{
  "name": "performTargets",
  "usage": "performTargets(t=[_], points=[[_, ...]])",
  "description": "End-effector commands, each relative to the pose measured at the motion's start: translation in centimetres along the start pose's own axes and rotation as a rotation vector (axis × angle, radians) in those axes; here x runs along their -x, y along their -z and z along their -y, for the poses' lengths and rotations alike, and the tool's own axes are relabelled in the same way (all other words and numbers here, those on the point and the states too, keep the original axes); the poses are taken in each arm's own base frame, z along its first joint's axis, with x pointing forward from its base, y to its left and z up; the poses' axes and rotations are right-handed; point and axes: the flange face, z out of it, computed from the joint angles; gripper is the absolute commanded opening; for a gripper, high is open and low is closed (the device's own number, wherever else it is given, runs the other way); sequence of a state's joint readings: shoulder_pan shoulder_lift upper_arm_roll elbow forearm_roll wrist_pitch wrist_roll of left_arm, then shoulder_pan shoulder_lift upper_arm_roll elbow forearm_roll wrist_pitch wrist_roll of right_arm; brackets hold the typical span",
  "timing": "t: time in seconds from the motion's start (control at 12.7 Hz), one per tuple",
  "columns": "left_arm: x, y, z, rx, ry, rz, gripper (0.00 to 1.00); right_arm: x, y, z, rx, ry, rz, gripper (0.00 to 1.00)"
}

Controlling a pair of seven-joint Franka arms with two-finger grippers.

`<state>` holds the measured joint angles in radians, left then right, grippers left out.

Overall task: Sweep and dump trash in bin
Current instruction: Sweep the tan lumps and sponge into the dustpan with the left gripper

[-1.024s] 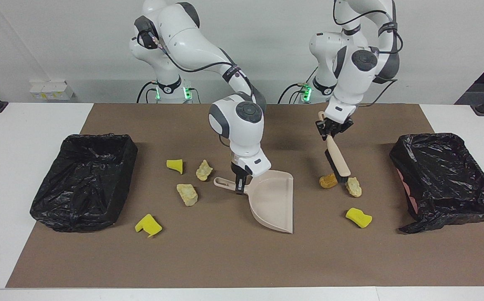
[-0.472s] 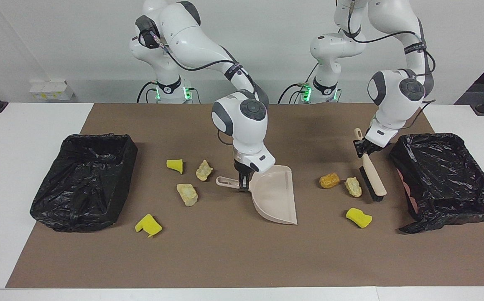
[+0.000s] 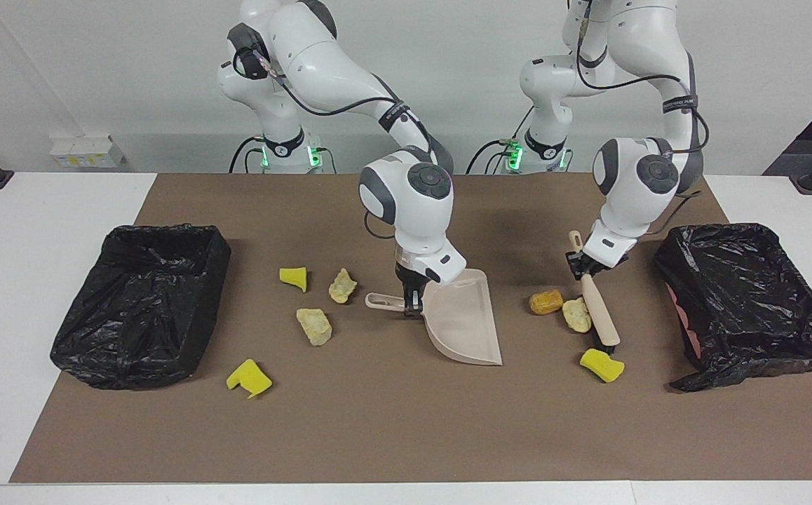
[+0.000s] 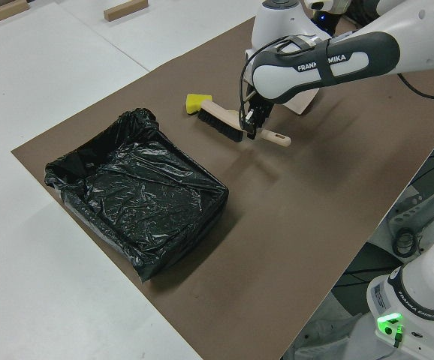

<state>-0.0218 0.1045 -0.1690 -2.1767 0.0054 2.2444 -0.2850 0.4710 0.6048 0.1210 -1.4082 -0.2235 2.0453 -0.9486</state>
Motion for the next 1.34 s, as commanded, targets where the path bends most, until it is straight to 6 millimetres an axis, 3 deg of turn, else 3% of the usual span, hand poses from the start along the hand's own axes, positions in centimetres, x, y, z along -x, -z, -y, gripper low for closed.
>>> performTargets(t=[0.0, 0.24, 0.47, 0.63, 0.79, 1.02, 1.26], points=[[1.4, 0.4, -5.5, 0.043, 0.139, -0.025, 0.00, 0.3, 0.2, 0.9, 0.000, 0.048, 0.013, 0.00], [3.5, -0.1, -11.9, 0.081, 0.206, -0.070, 0.00, 0.2, 0.2, 1.0, 0.000, 0.046, 0.013, 0.00], [6.4, 1.0, -18.6, 0.210, 0.176, -0.097, 0.00, 0.0, 0.4, 1.1, 0.001, 0.044, 0.014, 0.00], [5.8, 2.1, -19.3, 0.236, 0.193, -0.108, 0.00, -0.1, 0.4, 1.2, -0.002, 0.046, 0.014, 0.00], [4.5, 4.1, -18.9, 0.255, 0.205, -0.130, 0.00, -0.1, 0.4, 1.2, -0.002, 0.046, 0.014, 0.00], [1.0, 6.2, -14.7, 0.206, 0.244, -0.082, 0.00, -0.1, 0.4, 1.2, -0.001, 0.044, 0.014, 0.00], [-2.2, 5.8, -6.7, 0.113, 0.183, -0.052, 0.00, 0.0, 0.3, 1.2, -0.001, 0.048, 0.016, 0.00]])
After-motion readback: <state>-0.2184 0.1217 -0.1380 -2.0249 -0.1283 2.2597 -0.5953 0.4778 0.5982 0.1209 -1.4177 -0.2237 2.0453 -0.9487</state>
